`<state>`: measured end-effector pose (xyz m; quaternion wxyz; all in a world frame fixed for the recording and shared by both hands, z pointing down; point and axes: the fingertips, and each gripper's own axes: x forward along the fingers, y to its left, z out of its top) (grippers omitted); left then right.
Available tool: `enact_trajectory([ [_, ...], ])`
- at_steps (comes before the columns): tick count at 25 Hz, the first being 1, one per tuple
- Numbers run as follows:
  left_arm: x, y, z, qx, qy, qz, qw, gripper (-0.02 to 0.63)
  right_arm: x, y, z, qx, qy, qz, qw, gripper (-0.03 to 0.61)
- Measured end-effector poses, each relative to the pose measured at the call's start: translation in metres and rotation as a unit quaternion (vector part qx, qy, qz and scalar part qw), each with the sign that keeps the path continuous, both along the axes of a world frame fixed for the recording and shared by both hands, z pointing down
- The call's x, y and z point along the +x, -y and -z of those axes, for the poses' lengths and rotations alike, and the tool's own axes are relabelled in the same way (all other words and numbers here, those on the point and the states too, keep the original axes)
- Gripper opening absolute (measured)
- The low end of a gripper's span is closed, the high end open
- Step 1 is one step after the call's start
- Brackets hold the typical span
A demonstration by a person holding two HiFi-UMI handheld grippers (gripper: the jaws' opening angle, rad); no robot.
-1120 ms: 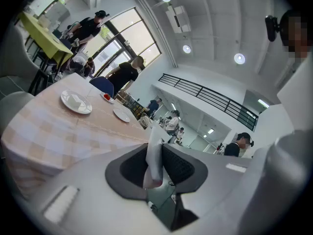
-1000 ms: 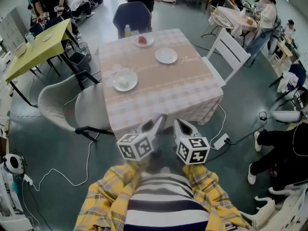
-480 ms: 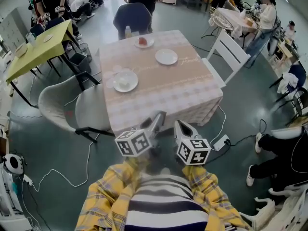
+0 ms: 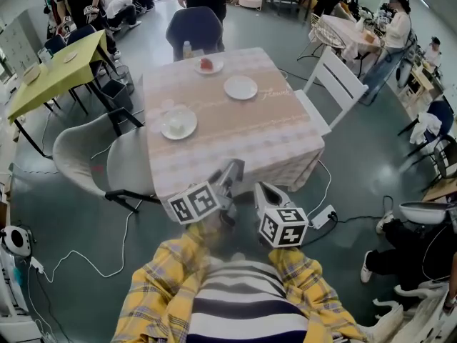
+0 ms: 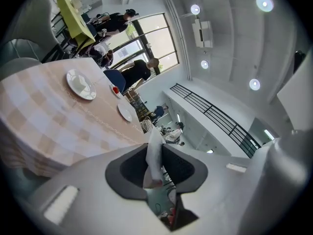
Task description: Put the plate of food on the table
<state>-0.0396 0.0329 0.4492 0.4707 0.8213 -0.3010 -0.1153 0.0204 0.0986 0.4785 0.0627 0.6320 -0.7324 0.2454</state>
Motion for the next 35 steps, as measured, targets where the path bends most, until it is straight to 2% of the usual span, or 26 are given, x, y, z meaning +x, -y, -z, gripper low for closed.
enact_trajectory([
  [7,0.03,-0.002,0.002,0.001,0.007,0.012,0.9999,0.086,0.029,0.006,0.005,0.001,-0.006,0.018,1.0,-0.005],
  [12,0.032,0.015,-0.004,-0.012,0.005,0.031,0.9994,0.086,0.03,0.022,0.004,0.009,-0.001,0.033,0.999,-0.005],
  [15,0.035,0.034,-0.01,-0.018,0.003,0.04,0.999,0.086,0.032,0.038,0.001,0.01,-0.003,0.04,0.999,-0.003],
  [23,0.059,0.103,-0.019,-0.036,-0.007,0.026,0.999,0.086,0.05,0.107,-0.003,-0.002,-0.021,0.034,0.999,-0.005],
  [35,0.066,0.206,-0.016,-0.03,-0.005,0.011,0.9995,0.086,0.062,0.207,-0.003,-0.006,-0.025,0.006,1.0,-0.005],
])
